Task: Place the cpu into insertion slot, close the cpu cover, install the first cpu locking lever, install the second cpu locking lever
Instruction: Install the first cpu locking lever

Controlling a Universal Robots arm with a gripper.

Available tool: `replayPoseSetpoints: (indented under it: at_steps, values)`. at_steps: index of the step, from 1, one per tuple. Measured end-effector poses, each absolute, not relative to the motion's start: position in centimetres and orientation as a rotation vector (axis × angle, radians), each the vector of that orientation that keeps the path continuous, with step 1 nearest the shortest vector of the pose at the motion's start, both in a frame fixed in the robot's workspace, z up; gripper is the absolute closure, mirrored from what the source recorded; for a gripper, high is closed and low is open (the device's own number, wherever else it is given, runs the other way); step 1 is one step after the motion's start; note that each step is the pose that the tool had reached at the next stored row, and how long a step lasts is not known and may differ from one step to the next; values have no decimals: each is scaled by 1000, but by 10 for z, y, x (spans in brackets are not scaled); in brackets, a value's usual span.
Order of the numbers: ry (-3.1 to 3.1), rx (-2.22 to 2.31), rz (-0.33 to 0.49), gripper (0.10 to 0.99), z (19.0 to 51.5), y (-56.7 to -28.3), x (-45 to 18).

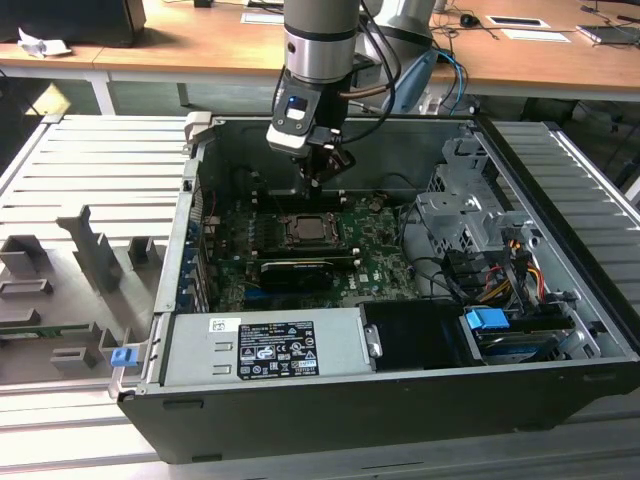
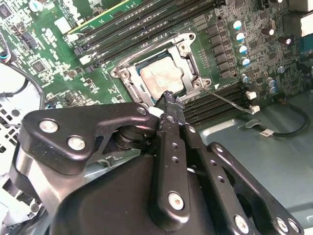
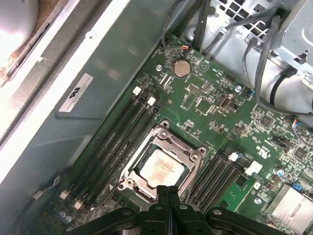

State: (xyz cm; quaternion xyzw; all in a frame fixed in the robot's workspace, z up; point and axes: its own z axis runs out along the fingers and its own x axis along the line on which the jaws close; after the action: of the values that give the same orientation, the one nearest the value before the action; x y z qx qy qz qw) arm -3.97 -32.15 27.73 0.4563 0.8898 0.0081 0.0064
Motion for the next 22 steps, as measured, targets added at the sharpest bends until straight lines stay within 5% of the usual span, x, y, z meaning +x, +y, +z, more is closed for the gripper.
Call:
replayPoseSetpoints:
  at_steps: [22]
  values:
    - [2913,1145,26,980,277,-322,-40]
